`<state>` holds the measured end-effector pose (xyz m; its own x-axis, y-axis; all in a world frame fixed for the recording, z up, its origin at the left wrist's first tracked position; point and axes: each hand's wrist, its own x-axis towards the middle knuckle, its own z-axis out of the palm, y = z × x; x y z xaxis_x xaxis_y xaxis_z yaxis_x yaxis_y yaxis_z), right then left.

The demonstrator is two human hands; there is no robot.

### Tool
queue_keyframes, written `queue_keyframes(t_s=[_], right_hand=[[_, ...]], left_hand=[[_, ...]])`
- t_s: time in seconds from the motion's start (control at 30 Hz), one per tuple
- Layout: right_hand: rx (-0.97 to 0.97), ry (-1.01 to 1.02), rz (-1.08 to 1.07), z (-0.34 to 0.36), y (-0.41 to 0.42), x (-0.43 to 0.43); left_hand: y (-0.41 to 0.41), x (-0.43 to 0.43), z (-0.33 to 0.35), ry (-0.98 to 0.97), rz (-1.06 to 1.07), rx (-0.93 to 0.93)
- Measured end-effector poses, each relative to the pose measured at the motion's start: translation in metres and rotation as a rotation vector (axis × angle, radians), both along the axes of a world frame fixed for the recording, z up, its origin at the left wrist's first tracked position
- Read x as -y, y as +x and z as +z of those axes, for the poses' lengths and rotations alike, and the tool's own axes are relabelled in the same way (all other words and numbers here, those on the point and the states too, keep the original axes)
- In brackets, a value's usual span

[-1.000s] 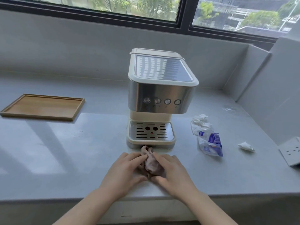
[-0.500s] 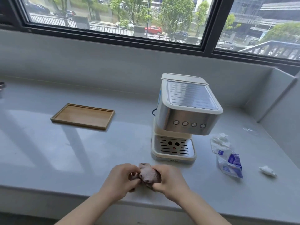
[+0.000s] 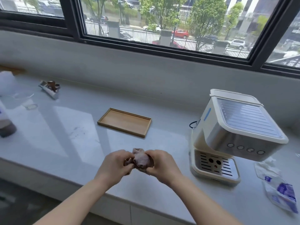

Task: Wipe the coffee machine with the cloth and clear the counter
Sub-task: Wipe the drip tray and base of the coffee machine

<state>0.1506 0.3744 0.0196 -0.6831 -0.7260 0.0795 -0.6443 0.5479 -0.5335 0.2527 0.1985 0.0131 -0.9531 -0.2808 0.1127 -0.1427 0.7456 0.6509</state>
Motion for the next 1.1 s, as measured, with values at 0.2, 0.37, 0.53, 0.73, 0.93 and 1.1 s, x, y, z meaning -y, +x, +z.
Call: queue_keyframes(t_s=[0.2,0.37,0.53,0.73,0.93,1.1], right_hand=[[-0.006,-0.015,0.006,-0.004,-0.004,0.036],[-0.018,0.054,-0.005,-0.017,-0.007,0.046],[-0.022,0.148,-0.034,-0.036,-0.010,0.047],[0.054,0.260,-0.045,-0.057,0.000,0.042],[0.103,0.291,-0.057,-0.058,0.004,0.037],[0.107,0.281,-0.088,-0.044,0.009,0.028]], left_hand=[[-0.005,0.030,-0.005,0.029,0.046,0.032],[-0.011,0.038,-0.019,0.023,0.015,0.069],[-0.017,0.036,-0.039,-0.035,-0.003,0.092],[-0.011,0.033,-0.062,-0.169,-0.082,0.201],[-0.008,0.027,-0.058,-0.282,-0.109,0.275],[-0.004,0.015,-0.044,-0.460,-0.102,0.311]])
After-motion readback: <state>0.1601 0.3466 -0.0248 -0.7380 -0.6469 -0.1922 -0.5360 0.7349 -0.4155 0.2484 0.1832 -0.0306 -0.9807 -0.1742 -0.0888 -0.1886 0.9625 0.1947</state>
